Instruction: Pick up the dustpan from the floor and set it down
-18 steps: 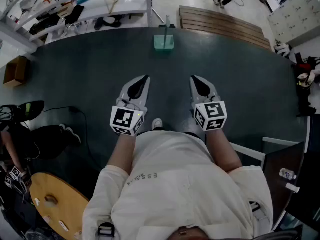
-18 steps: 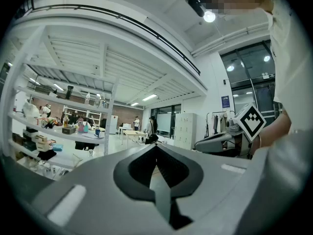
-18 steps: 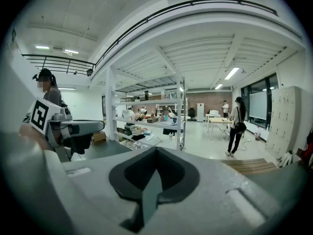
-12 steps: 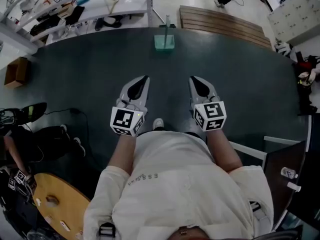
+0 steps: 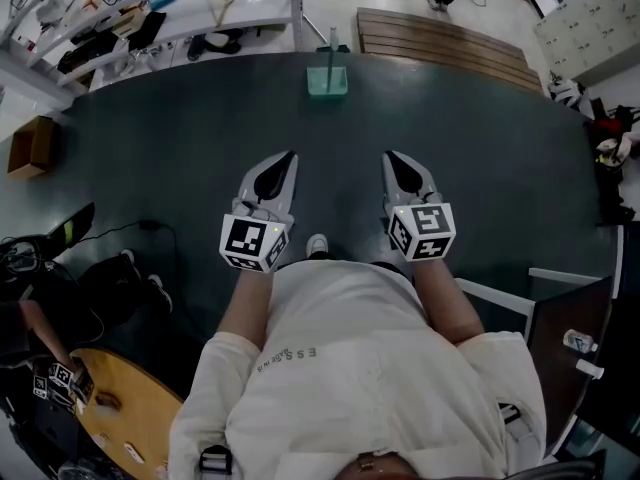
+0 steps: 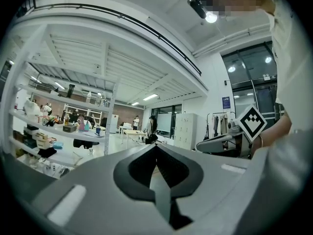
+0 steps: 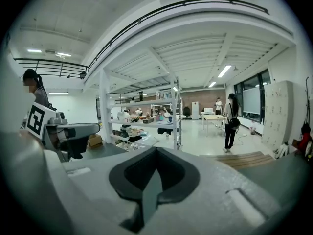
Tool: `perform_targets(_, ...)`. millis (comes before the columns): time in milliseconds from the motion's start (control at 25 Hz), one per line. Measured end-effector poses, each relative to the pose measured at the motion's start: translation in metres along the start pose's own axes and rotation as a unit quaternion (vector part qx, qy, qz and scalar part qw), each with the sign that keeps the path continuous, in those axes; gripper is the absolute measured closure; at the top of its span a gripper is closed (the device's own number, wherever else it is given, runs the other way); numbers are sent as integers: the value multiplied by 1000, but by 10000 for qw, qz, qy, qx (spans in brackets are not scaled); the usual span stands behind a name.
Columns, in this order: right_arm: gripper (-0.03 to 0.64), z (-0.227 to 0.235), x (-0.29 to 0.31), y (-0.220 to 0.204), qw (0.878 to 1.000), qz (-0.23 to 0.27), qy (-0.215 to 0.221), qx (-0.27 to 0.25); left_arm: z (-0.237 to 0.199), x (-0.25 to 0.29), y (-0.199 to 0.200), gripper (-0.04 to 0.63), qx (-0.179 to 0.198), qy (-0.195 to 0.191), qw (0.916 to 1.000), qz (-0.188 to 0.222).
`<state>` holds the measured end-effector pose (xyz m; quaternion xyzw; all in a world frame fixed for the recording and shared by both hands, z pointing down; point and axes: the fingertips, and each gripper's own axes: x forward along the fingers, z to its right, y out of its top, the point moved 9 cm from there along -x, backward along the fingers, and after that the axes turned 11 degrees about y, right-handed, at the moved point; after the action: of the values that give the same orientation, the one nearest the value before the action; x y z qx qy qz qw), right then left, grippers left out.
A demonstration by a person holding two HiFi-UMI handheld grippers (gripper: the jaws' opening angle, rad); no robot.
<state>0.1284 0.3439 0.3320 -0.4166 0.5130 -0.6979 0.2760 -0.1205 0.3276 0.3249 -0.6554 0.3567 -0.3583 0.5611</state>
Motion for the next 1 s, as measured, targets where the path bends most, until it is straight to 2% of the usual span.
perform_targets(480,626,3,20,-2,9995,-134,-297,-19,-24,14,1,580,-239,18,9995,188)
perform_targets(760,626,33,41,6,9986,-227,-458,97,-31,44,-11,580,-374,-31,9993,-84)
perform_targets(1000,626,72,95,6,9981,-356,-389,317,-62,87,-19,580,-365,258,9987,-256)
